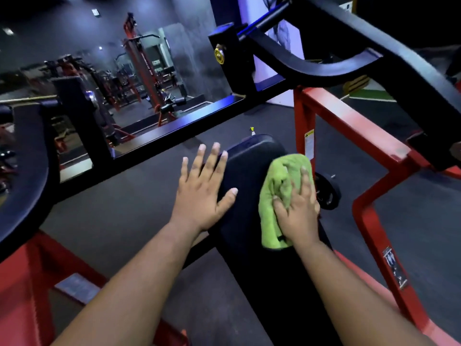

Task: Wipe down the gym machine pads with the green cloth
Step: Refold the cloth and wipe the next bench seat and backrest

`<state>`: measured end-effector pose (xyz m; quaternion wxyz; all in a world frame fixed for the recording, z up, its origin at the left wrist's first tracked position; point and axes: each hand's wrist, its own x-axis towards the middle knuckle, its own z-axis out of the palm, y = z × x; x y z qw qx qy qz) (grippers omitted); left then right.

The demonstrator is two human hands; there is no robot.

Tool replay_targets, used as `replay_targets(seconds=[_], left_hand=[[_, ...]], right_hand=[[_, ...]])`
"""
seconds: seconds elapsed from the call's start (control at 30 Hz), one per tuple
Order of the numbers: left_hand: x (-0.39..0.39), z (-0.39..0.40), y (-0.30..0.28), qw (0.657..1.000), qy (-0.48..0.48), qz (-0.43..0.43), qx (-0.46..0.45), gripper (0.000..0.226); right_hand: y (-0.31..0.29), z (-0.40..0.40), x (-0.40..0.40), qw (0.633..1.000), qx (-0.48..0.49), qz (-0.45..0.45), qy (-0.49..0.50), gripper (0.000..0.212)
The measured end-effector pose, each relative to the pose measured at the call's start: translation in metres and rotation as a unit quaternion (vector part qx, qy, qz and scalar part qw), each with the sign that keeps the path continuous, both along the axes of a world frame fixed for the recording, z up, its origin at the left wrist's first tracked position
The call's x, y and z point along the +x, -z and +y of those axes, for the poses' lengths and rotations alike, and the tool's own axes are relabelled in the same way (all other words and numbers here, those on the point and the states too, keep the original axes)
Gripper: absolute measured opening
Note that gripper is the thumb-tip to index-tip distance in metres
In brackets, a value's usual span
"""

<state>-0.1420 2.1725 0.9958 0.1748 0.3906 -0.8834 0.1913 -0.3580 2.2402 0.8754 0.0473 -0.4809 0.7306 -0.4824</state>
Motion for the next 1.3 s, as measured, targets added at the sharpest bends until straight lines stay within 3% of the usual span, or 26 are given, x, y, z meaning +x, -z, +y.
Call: replay_targets(seconds=[0.13, 0.33, 0.43, 0.53, 0.67, 0.83, 0.93, 1.0, 1.13, 1.3], left_hand=[[0.0, -0.002, 0.001, 0.999, 0.024, 0.031, 0.01, 0.078], [0.003, -0.002, -0.013, 0.976, 0.075, 0.133, 0.153, 0.08], [0.002, 0.0, -0.018, 0.964, 0.08, 0.172, 0.186, 0.081], [0.0, 0.003, -0.013, 0.991, 0.036, 0.073, 0.109, 0.081], [0.0, 0.004, 0.002, 0.997, -0.001, -0.059, -0.04, 0.082], [-0.005, 0.003, 0.005, 0.997, -0.009, -0.044, -0.06, 0.079], [-0.003, 0.002, 0.005, 0.998, 0.005, -0.032, -0.063, 0.079], [-0.002, 0.0, 0.005, 0.997, 0.012, -0.032, -0.067, 0.078], [0.0, 0.0, 0.005, 0.995, 0.01, -0.057, -0.076, 0.078], [-0.003, -0.001, 0.006, 0.992, -0.011, -0.083, -0.099, 0.08]], right_hand=[[0.029, 0.03, 0.027, 0.999, 0.026, 0.032, -0.009, 0.077], [-0.073, -0.033, 0.064, 0.997, -0.004, 0.079, 0.013, 0.073], [-0.06, -0.016, 0.091, 0.99, -0.021, 0.134, -0.031, 0.076], [0.011, 0.028, 0.088, 0.98, -0.002, 0.192, -0.051, 0.081], [0.059, 0.057, 0.052, 0.992, 0.082, 0.1, -0.011, 0.077], [-0.018, -0.005, 0.036, 0.997, 0.053, -0.032, 0.041, 0.075], [-0.086, -0.048, 0.032, 0.999, 0.021, 0.03, -0.005, 0.076], [-0.099, -0.057, 0.024, 0.996, 0.006, 0.085, -0.027, 0.076], [-0.035, -0.023, 0.004, 0.995, -0.008, 0.097, -0.02, 0.073], [0.067, 0.052, -0.005, 0.996, 0.065, 0.063, 0.004, 0.074]])
